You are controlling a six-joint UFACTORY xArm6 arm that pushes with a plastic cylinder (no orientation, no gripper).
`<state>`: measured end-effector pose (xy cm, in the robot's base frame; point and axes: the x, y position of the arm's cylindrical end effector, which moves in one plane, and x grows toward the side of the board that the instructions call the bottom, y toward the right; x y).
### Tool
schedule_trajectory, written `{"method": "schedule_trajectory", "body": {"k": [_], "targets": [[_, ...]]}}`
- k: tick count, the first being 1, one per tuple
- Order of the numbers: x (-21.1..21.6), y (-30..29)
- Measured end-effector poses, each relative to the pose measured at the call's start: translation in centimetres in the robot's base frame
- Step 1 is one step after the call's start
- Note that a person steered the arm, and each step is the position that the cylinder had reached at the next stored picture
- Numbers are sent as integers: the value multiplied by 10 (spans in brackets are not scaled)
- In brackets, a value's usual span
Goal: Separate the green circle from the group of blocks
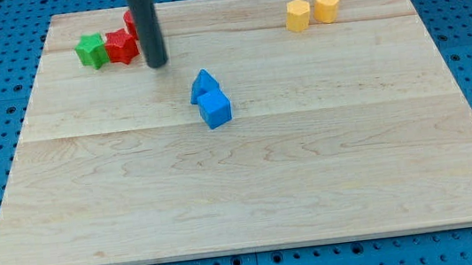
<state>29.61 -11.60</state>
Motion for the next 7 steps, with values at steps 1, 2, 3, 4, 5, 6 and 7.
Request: {"method": "schedule_trajectory", "body": {"k": [1, 2, 3, 4, 5, 6, 7], "targets": [[-17, 23], [-58, 30], [-86, 52], [-103, 77], [-104, 39], [-103, 5], [-91, -35]]}}
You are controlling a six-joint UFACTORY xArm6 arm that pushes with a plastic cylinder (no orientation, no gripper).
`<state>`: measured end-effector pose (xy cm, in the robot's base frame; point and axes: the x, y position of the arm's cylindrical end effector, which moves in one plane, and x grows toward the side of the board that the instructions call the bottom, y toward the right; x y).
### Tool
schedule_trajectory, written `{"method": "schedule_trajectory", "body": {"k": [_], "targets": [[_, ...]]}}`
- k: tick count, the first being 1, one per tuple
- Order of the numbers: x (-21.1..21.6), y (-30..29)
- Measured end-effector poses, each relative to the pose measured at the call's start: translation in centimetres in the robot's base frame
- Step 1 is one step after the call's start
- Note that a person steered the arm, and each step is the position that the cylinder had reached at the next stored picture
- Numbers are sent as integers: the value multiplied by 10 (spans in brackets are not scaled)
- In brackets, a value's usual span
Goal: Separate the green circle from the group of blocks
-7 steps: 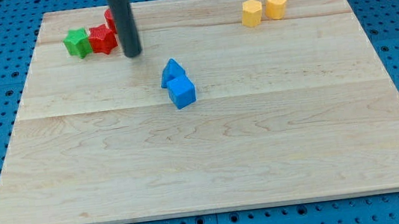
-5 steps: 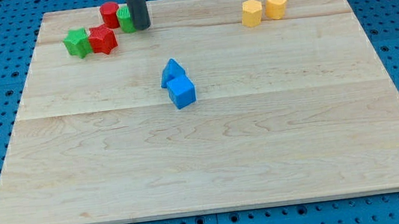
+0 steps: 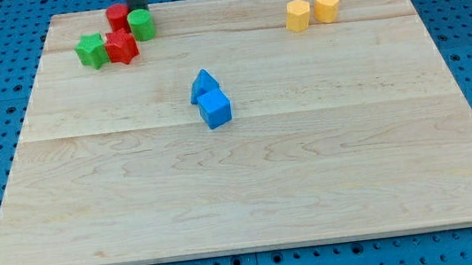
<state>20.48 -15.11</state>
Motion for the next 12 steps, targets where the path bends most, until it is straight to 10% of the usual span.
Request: {"method": "schedule_trajectory", "body": {"k": [3, 5, 7, 10, 12], "targets": [[11, 37], [127, 41], [39, 29], [114, 73], [67, 85]]}}
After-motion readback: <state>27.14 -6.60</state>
